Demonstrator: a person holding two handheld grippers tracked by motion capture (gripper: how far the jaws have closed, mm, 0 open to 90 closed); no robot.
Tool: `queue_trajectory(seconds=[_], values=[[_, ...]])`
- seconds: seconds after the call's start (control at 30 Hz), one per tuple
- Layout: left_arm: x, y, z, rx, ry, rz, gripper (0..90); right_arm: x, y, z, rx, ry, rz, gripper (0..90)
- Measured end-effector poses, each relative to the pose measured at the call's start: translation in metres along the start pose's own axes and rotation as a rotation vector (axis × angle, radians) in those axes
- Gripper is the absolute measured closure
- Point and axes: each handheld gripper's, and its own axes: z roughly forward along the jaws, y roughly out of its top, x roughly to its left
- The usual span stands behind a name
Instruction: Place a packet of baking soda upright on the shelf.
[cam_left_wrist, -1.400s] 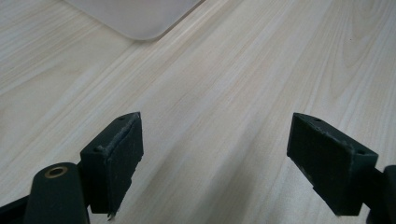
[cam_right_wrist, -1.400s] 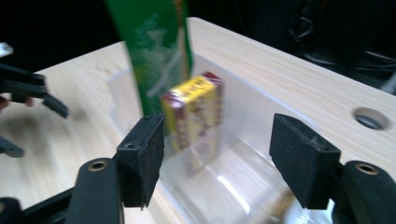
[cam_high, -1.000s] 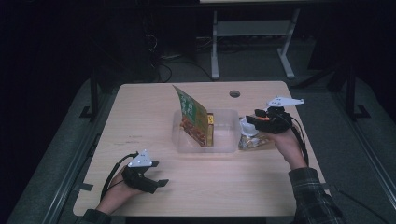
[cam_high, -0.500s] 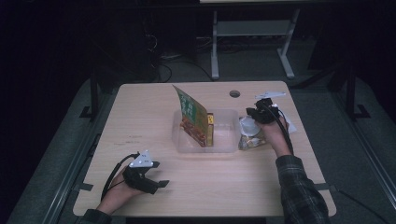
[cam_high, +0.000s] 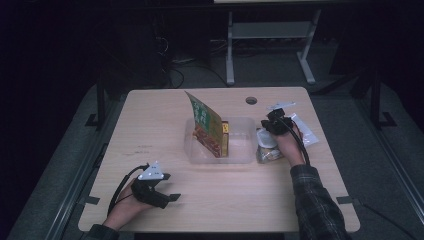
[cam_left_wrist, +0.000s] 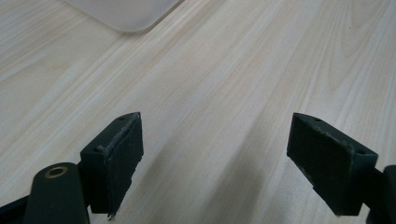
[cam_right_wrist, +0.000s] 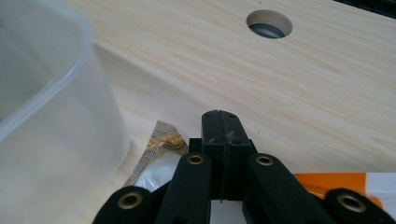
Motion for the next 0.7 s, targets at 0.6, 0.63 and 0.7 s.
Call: queue_trajectory(seconds=[0.6, 0.63, 0.7], values=[[-0.003, 0.001, 0.002, 0.015, -0.009, 0.016, 18.1, 0.020, -0.046, -0.040, 0.014, 0.070, -0.058, 90.0], [-0.004, 0.002, 0.002, 0.015, -0.009, 0.015, 18.1, 0.023, -0.050, -0.043, 0.017, 0.076, -0.064, 90.0], [-0.004, 0.002, 0.002, 0.016, -0.009, 0.019, 18.1, 0.027, -0.055, -0.048, 0.021, 0.082, -0.072, 90.0]])
